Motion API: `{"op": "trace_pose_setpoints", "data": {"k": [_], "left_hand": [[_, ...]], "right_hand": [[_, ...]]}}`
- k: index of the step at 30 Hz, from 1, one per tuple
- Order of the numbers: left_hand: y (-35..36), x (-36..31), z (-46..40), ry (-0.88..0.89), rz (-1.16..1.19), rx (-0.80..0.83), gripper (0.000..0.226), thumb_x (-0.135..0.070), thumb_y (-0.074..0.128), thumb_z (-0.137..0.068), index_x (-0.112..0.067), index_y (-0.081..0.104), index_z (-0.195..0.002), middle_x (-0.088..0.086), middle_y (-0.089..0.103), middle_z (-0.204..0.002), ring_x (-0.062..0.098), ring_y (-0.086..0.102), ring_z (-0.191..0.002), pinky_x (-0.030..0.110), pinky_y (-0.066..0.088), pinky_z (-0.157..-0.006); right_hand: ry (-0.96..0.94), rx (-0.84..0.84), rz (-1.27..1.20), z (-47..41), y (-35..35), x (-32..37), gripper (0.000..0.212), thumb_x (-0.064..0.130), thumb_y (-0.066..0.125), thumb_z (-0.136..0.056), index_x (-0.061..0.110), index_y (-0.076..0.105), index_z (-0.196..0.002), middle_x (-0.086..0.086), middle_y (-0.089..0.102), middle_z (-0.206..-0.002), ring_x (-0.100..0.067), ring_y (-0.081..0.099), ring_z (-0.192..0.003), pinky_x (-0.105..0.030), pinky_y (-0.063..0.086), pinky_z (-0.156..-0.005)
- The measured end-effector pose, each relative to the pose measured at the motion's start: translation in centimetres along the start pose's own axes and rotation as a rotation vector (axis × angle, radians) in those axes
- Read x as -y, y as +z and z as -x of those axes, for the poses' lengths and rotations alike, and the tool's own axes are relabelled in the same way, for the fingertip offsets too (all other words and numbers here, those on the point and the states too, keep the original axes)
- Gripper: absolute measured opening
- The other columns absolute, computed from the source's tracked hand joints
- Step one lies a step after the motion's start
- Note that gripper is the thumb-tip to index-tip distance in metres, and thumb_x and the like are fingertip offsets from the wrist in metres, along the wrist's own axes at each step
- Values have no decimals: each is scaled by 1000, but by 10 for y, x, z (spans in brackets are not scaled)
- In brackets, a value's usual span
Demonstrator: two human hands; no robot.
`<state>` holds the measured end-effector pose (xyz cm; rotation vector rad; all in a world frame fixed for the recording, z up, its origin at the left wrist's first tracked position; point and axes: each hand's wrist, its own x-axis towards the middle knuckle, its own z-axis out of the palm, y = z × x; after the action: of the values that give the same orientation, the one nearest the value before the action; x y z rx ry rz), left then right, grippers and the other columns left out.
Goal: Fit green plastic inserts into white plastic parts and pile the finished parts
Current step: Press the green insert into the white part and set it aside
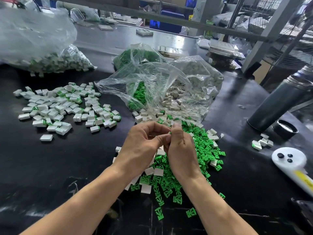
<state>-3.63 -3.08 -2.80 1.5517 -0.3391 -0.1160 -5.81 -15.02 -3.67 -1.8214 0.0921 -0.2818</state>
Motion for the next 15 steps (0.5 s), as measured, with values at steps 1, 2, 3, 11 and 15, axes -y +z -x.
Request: {"op": "trace_pose_setpoints", "data": {"k": [1,2,3,11,15], "left_hand": [[0,0,0,-4,14,-7,5,-5,76,-90,-8,76,-94,8,78,-90,30,75,-89,37,62,-84],[0,-1,0,-7,28,-12,5,-3,75,-90,-6,76,-93,11,78,-89,32,74,-89,35,62,-82],[0,-1,1,-10,42,-14,5,-2,75,-90,-5,75,-93,13,78,-89,33,74,-89,33,62,-81],[-2,-4,2,-7,35,-23,4,-3,76,-89,-6,76,-92,9,78,-87,27,75,-85,29,61,-78],[-3,-4,1,-13,38,-20,6,-4,77,-87,-8,76,-91,3,79,-91,19,75,-83,30,60,-78]], "right_hand": [[-17,-6,8,0,1,1,66,49,24,-109,43,71,-64,28,65,-65,8,64,-72,-8,48,-72],[-35,-15,16,1,2,3,68,48,23,-109,44,68,-58,27,60,-57,8,60,-61,-8,45,-62],[-49,-24,19,1,2,3,68,48,23,-107,45,65,-54,28,55,-52,8,55,-54,-7,42,-56],[-78,-13,-45,1,5,2,70,46,23,-109,43,64,-52,26,52,-48,7,51,-49,-9,38,-51],[-48,23,-118,1,0,0,66,50,24,-112,38,69,-65,25,55,-50,7,53,-48,-6,38,-48]]}}
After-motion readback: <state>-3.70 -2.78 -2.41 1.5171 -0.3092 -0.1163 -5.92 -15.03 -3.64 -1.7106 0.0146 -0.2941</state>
